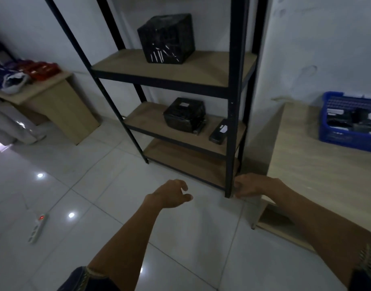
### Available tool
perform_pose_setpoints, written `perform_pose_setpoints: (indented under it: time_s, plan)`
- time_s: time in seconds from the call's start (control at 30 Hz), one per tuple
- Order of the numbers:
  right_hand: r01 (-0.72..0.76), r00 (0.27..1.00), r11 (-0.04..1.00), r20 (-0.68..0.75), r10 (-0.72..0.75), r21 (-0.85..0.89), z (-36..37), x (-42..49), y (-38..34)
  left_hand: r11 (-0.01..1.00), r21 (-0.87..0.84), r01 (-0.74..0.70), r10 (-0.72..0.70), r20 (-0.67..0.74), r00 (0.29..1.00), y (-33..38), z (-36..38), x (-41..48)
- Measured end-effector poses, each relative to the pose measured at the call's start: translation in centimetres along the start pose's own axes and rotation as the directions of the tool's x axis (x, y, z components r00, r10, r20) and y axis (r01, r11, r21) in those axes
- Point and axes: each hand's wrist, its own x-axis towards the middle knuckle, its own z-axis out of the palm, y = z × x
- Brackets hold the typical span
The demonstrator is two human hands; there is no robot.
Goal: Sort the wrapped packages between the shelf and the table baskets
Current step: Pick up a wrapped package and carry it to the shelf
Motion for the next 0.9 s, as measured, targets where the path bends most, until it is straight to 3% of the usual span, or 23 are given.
perform_pose_setpoints:
  time_s: [0.47, 0.77, 0.9]
  plan:
    - [-0.139, 0.985, 0.976, -0.08, 0.154, 0.166, -3.3, 14.4, -7.7, 0.99, -0.052, -0.129, 0.132, 0.057, 0.99, -10.9, -9.2, 14.1]
    - [-0.2, 0.966, 0.946, -0.112, 0.234, 0.254, -4.9, 24.7, -6.3, 0.98, -0.093, -0.178, 0.182, 0.038, 0.983, -12.7, -9.8, 25.5]
    - [-0.284, 0.932, 0.895, -0.119, 0.341, 0.343, -4.7, 30.6, -4.7, 0.968, -0.055, -0.246, 0.249, 0.056, 0.967, -13.3, -9.0, 32.0]
